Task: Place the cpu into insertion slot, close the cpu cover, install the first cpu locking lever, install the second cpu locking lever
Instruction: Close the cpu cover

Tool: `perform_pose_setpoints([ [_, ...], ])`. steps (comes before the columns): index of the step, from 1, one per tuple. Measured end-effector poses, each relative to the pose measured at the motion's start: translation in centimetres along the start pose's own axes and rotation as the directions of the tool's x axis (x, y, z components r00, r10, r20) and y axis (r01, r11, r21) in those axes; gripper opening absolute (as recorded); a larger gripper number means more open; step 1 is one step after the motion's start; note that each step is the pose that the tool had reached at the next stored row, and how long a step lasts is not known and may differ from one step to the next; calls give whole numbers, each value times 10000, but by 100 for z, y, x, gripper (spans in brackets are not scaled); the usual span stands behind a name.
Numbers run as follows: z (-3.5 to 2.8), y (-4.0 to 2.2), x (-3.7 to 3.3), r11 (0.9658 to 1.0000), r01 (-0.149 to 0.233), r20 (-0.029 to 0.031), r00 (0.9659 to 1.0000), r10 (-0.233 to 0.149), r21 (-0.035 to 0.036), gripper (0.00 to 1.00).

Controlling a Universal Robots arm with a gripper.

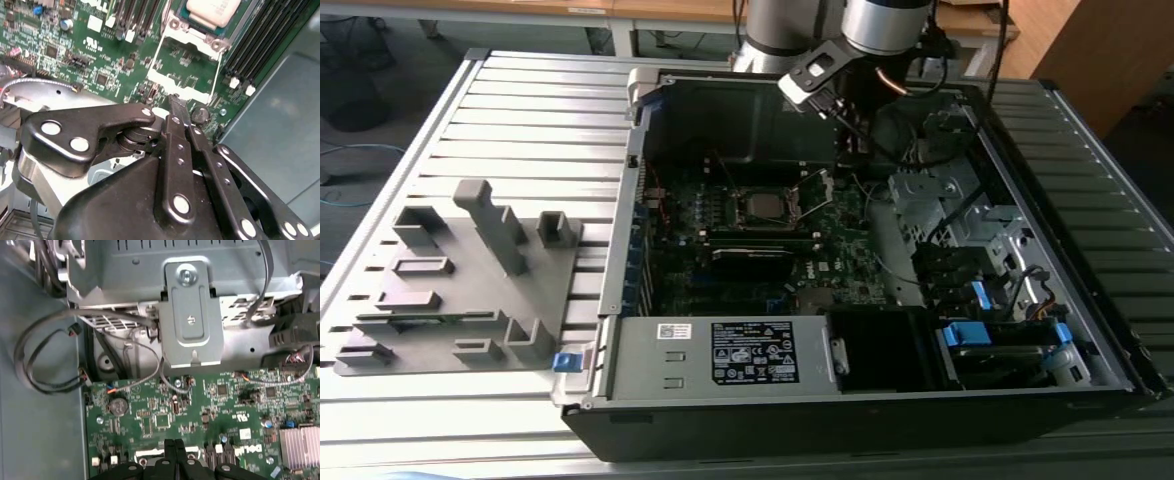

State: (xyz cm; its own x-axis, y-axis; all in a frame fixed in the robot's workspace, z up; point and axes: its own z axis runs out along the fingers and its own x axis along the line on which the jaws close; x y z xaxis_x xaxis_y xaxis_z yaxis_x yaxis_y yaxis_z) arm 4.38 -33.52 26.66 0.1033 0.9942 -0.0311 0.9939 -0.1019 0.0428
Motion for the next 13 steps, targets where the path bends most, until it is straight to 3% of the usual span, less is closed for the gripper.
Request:
perform_pose_setpoints([
  [5,17,105,11,10000,6,0,10000,-6,-1,11],
  [13,158,110,17,10000,21,-1,10000,-21,-1,11],
])
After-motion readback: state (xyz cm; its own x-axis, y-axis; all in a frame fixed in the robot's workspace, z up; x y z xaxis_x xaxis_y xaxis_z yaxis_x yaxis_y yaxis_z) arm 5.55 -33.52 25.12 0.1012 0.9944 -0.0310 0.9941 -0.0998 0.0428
